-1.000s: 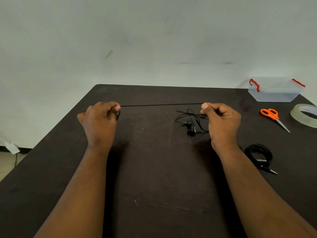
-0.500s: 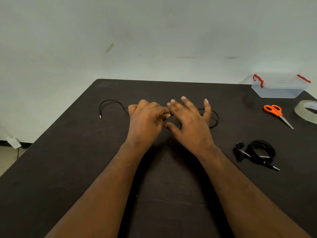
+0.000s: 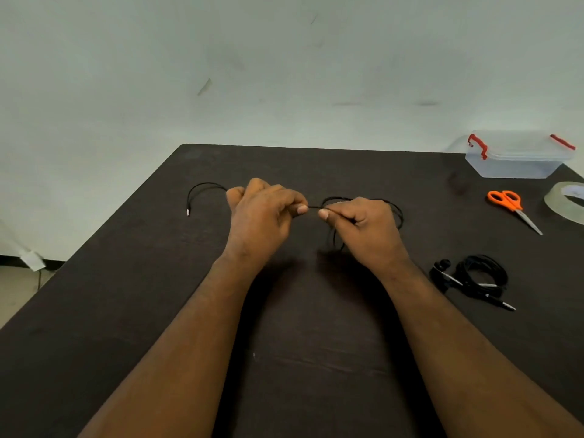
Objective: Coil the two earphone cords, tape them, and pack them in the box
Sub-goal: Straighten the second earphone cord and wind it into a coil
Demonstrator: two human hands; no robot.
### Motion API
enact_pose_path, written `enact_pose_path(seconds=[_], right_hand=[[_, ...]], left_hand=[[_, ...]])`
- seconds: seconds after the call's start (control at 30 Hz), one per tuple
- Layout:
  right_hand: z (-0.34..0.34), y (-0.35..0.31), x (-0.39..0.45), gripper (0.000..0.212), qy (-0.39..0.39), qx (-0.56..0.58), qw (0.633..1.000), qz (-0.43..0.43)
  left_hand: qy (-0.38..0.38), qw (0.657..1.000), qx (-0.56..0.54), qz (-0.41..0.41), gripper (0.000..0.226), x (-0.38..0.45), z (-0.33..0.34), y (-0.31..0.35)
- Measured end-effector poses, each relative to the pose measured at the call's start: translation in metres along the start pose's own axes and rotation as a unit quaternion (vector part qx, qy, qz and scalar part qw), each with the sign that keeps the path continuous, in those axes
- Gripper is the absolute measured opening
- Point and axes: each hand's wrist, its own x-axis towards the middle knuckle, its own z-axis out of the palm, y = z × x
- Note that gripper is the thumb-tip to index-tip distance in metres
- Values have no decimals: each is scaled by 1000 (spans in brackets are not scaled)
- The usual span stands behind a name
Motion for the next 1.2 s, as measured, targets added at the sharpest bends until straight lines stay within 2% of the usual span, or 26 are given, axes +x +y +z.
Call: enact_pose_path(seconds=[0.07,0.13,0.23,0.3,0.4,0.47,0.73,0.77,0.8,0.83,0.87,0.9,0.93,0.97,1.03,1.1,1.17,1.2], right_hand=[[-4,-2,-2,25,31,56,995,80],[-6,-5,-4,10,64,120,980,148],[-9,-5,-2,12,122,184,953,209],[-14,-1,1,15,188,235,923,241],[-22,6,5,7,300,297,859,289],[-25,9,5,12,334,311,838,299],[-22,10,4,9,352,303,823,328],[-22,10,4,10,332,284,836,332],[-21,10,3,20,295,249,860,334],[-20,11,2,38,237,180,895,333],[-20,11,0,63,158,75,927,331],[-19,10,-1,84,78,-40,942,323],[-18,7,-1,96,31,-138,945,294],[-16,1,0,99,22,-208,947,246],[-11,-12,2,91,44,-271,952,134],[-1,-15,-2,73,41,-295,954,19],[8,-10,-6,53,26,-273,959,-65],[10,-7,-7,45,24,-244,966,-77]], left_hand=[[21,999,3,-34,4,0,-1,-13],[37,998,23,-55,6,1,-4,-23],[54,992,54,-97,10,2,-13,-34],[50,986,66,-142,15,2,-19,-42],[40,976,92,-193,17,0,-24,-50],[39,972,106,-204,17,0,-23,-49],[68,973,96,-197,14,-1,-17,-42],[75,974,84,-196,14,-1,-15,-42],[82,975,68,-196,14,-1,-14,-41],[90,976,50,-194,13,-1,-13,-41],[98,977,31,-189,12,-1,-12,-40],[100,978,10,-181,10,0,-11,-38],[96,981,-12,-168,9,1,-11,-36],[85,984,-32,-150,9,1,-9,-33],[45,992,-62,-95,10,3,-3,-25],[-4,996,-85,-26,12,3,4,-13],[-38,993,-104,36,9,2,9,0],[-47,991,-112,52,6,2,10,6]])
